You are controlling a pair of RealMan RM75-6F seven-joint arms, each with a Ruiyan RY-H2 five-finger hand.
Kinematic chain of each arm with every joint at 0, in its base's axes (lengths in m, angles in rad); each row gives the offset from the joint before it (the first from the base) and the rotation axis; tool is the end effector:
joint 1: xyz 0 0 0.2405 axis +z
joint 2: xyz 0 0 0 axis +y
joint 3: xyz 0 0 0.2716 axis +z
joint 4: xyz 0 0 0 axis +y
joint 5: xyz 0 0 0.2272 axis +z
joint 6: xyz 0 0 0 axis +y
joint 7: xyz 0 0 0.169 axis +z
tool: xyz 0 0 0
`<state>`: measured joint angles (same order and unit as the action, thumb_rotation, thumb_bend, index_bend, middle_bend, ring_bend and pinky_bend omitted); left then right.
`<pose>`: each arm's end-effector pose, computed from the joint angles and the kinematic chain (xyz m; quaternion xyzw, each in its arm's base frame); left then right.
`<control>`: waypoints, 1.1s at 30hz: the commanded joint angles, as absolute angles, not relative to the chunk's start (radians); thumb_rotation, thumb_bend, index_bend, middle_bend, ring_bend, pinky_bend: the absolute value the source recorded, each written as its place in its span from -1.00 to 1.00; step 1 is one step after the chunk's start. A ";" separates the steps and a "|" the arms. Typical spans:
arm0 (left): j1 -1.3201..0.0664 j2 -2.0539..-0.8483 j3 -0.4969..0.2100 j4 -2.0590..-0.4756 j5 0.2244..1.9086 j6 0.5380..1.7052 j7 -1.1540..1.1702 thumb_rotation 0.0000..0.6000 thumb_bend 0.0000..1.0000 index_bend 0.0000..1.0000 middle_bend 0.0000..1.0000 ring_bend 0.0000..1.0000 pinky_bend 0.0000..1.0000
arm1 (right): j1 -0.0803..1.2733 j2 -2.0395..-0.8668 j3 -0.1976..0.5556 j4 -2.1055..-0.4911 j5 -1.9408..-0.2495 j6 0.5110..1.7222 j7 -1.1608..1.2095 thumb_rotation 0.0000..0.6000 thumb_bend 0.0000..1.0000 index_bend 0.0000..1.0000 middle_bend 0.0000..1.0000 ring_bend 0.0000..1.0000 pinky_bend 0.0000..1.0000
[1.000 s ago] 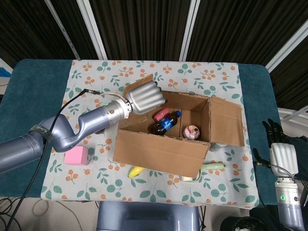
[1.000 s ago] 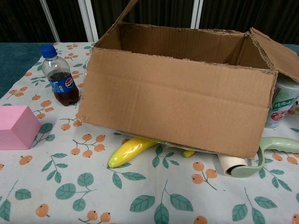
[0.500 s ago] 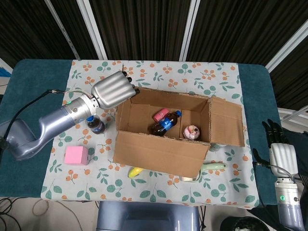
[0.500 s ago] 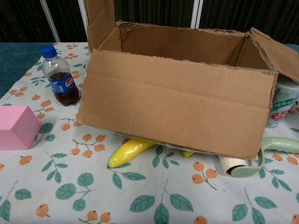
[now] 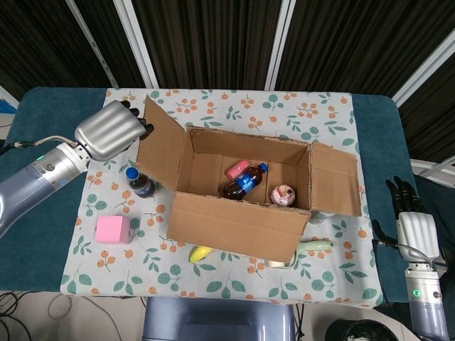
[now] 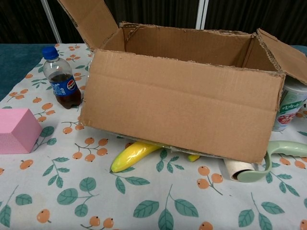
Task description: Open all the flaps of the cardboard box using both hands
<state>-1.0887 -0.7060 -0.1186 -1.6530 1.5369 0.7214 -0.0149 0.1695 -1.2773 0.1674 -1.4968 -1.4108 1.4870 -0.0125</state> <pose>-0.0580 0.4399 0.2089 -0.8525 -0.0671 -0.2895 0.4300 -0.3232 -0.2620 0.1332 0.5453 -0.3664 0.4435 0.6097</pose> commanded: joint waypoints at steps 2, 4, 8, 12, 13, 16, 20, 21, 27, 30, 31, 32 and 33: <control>-1.018 -0.691 -0.095 -1.653 1.531 0.765 -0.042 1.00 0.94 0.02 0.15 -0.07 0.00 | 0.169 -1.276 0.167 -1.500 -1.410 1.485 -0.014 1.00 -0.20 -1.00 -1.00 -0.97 -0.55; -0.988 -0.693 -0.086 -1.648 1.527 0.776 -0.050 1.00 0.94 0.02 0.15 -0.07 0.00 | 0.169 -1.276 0.167 -1.501 -1.411 1.486 -0.015 1.00 -0.20 -1.00 -1.00 -0.97 -0.55; -0.945 -0.702 -0.071 -1.634 1.527 0.791 -0.054 1.00 0.93 0.02 0.14 -0.07 -0.01 | 0.168 -1.276 0.165 -1.504 -1.415 1.488 -0.019 1.00 -0.20 -1.00 -1.00 -0.97 -0.55; -0.901 -0.712 -0.062 -1.623 1.516 0.811 -0.064 1.00 0.80 -0.02 0.09 -0.12 -0.06 | 0.166 -1.275 0.165 -1.505 -1.417 1.491 -0.022 1.00 -0.20 -1.00 -1.00 -0.97 -0.55; -0.891 -0.715 -0.061 -1.622 1.512 0.817 -0.065 1.00 0.68 -0.05 0.04 -0.16 -0.10 | 0.166 -1.275 0.165 -1.505 -1.417 1.491 -0.023 1.00 -0.20 -1.00 -1.00 -0.97 -0.55; -0.849 -0.728 -0.063 -1.625 1.483 0.856 -0.068 1.00 0.19 -0.29 -0.25 -0.40 -0.27 | 0.165 -1.273 0.165 -1.505 -1.419 1.494 -0.025 1.00 -0.20 -1.00 -1.00 -0.97 -0.55; -0.733 -0.772 -0.074 -1.674 1.383 0.996 -0.062 1.00 -0.46 -0.75 -0.85 -0.88 -0.66 | 0.162 -1.272 0.164 -1.503 -1.427 1.503 -0.026 1.00 -0.20 -1.00 -1.00 -0.97 -0.55; -0.699 -0.786 -0.074 -1.692 1.356 1.038 -0.057 1.00 -0.56 -0.85 -0.93 -0.96 -0.76 | 0.162 -1.271 0.164 -1.503 -1.428 1.504 -0.027 1.00 -0.20 -1.00 -1.00 -0.97 -0.55; -0.500 -0.881 -0.042 -1.763 1.277 1.287 0.036 1.00 -0.79 -1.00 -1.00 -1.00 -0.97 | 0.160 -1.266 0.161 -1.506 -1.437 1.510 -0.041 1.00 -0.36 -1.00 -1.00 -0.97 -0.55; -0.419 -0.926 -0.021 -1.771 1.280 1.380 0.053 1.00 -0.82 -1.00 -1.00 -1.00 -1.00 | 0.158 -1.261 0.155 -1.512 -1.443 1.509 -0.052 1.00 -0.47 -1.00 -1.00 -0.98 -0.55; -0.394 -0.942 -0.013 -1.768 1.286 1.408 0.056 1.00 -0.82 -1.00 -1.00 -1.00 -1.00 | 0.158 -1.259 0.153 -1.513 -1.445 1.508 -0.056 1.00 -0.49 -1.00 -1.00 -0.99 -0.55; -0.371 -0.957 -0.004 -1.763 1.294 1.432 0.057 1.00 -0.82 -1.00 -1.00 -1.00 -1.00 | 0.158 -1.257 0.149 -1.515 -1.448 1.506 -0.062 1.00 -0.52 -1.00 -1.00 -1.00 -0.55; -0.338 -0.980 0.008 -1.751 1.305 1.467 0.058 1.00 -0.82 -1.00 -1.00 -1.00 -1.00 | 0.157 -1.252 0.145 -1.519 -1.451 1.503 -0.070 1.00 -0.55 -1.00 -1.00 -1.00 -0.55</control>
